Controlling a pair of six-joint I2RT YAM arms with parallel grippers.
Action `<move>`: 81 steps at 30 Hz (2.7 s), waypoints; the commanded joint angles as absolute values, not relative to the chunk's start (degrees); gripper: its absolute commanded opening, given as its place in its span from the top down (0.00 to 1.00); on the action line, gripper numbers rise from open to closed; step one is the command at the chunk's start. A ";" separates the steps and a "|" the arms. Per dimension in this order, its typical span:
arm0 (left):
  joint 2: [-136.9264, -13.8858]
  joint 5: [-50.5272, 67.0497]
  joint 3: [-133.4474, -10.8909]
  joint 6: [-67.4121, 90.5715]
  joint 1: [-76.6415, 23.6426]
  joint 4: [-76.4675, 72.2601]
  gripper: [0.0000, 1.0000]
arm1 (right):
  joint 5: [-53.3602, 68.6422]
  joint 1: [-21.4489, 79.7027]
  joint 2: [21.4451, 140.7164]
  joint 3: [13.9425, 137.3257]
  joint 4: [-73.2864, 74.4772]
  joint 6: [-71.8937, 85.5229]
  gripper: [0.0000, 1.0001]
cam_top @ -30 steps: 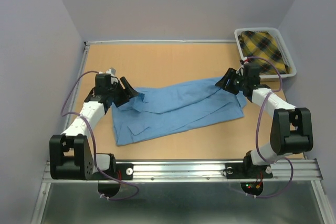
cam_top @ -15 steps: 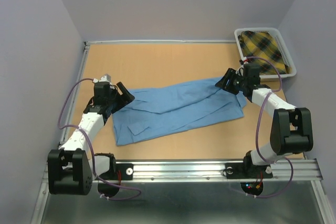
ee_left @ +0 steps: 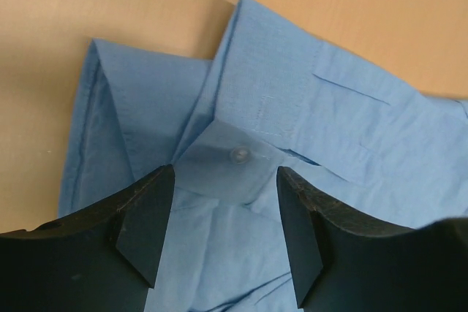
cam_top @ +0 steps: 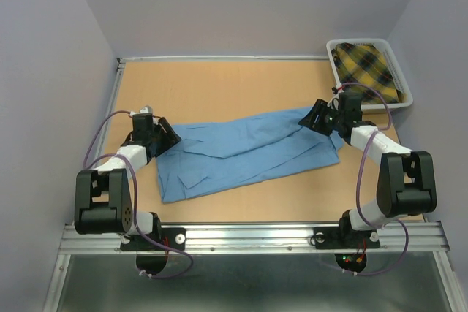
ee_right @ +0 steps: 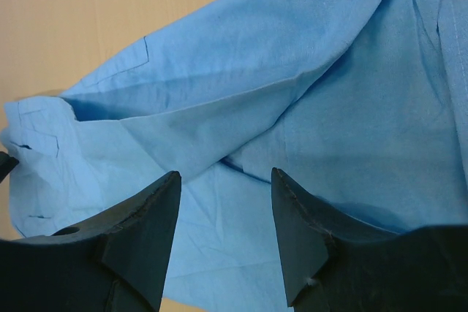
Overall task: Fold and stack the long sleeve shirts
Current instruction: Fold the shirt
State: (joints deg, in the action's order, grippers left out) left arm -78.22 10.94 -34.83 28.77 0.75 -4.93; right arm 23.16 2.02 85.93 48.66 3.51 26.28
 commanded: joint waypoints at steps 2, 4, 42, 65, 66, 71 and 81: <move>-78.31 8.53 -36.47 26.81 2.28 -7.21 0.31 | 24.08 2.55 83.06 47.29 2.29 24.79 0.41; -78.13 7.74 -36.39 26.19 2.37 -7.21 0.31 | 24.34 2.55 82.88 47.28 2.20 24.87 0.41; -83.14 14.41 -37.44 27.42 2.37 -5.54 1.00 | 23.12 2.55 82.00 46.58 2.11 25.22 0.41; -62.76 11.78 -37.54 36.30 2.37 15.21 1.00 | 22.85 2.64 79.81 46.50 2.20 26.28 0.41; -62.49 11.78 -36.75 36.65 2.37 15.21 1.00 | 22.85 2.64 79.72 46.49 2.20 26.28 0.41; -60.47 10.64 -31.47 39.90 2.37 13.10 1.00 | 22.68 2.72 79.89 46.23 2.29 26.28 0.41; -58.80 8.79 -28.13 43.33 2.37 11.78 0.99 | 21.89 2.64 80.33 46.76 2.29 26.89 0.41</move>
